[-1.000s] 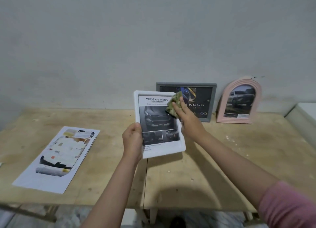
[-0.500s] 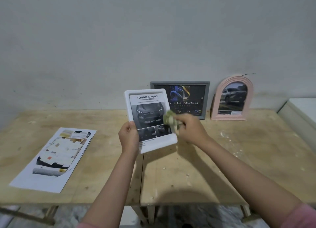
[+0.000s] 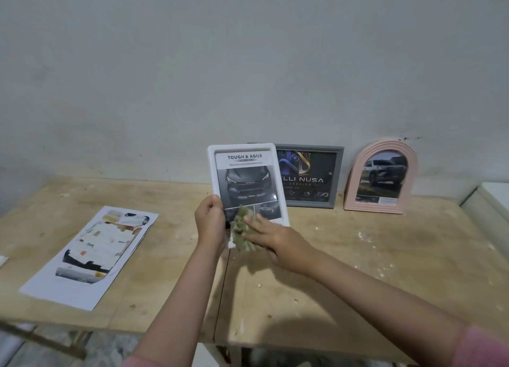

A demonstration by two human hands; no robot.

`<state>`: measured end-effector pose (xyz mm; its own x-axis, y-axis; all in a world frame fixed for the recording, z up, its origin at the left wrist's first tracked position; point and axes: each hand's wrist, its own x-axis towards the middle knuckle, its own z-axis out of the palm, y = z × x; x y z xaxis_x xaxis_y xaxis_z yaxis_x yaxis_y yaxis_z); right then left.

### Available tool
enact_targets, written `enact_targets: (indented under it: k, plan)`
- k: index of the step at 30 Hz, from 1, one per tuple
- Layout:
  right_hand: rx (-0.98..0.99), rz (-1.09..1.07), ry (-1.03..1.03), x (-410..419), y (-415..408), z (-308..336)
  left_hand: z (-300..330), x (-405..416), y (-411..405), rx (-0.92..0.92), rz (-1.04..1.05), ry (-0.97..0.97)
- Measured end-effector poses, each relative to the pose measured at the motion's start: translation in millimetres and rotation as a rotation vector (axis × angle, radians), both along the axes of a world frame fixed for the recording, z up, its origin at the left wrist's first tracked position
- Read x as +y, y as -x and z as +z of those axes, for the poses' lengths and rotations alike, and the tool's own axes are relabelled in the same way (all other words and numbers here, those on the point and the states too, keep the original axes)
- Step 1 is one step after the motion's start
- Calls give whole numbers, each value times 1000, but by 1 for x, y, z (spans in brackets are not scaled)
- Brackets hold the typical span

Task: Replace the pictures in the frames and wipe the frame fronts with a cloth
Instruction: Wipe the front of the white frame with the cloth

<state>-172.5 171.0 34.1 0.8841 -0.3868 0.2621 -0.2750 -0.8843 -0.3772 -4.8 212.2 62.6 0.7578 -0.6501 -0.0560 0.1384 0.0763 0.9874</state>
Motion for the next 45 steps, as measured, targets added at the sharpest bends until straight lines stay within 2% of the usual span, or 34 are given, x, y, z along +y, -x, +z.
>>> enact_targets:
  k: [2,4,6,8,11,13,15,23,26,30,32,37,42,43,45]
  plan:
    - [-97,-59,-142,-4,18,13,-1,2,-4,-66,-18,-35]
    - [-342,-232,-271,-21,22,34,-3,2,-2,-103,-44,-49]
    - [-561,-389,-268,-40,14,56,-2,2,7,-151,-74,-54]
    - [-633,-422,-195,-54,-4,77,1,2,19,-249,-121,-72]
    - [-484,-226,24,-65,-34,90,5,0,35,-380,-179,-93]
    - [-307,-125,249,-75,-47,82,6,-1,41,-355,-151,-80]
    - [-194,-110,313,-83,-51,73,6,1,42,-304,-104,-62]
    - [-252,-305,32,-105,-22,61,6,12,30,-316,-4,-47]
    - [-355,-409,-71,-103,-20,61,8,11,30,-291,21,-33]
    - [-443,-448,-279,-89,-13,48,7,1,19,-82,123,6]
    - [-421,-426,-272,-79,-9,36,7,-4,13,-14,143,25]
    - [-391,-408,-282,-59,8,2,11,-16,4,-6,214,23]
    - [-181,-380,-268,-41,31,-18,19,-30,-4,-27,296,2]
    - [-214,-379,-265,-43,34,-16,20,-33,-5,-10,289,4]
    - [-443,-483,-298,-46,37,2,22,-37,-6,-58,244,-22]
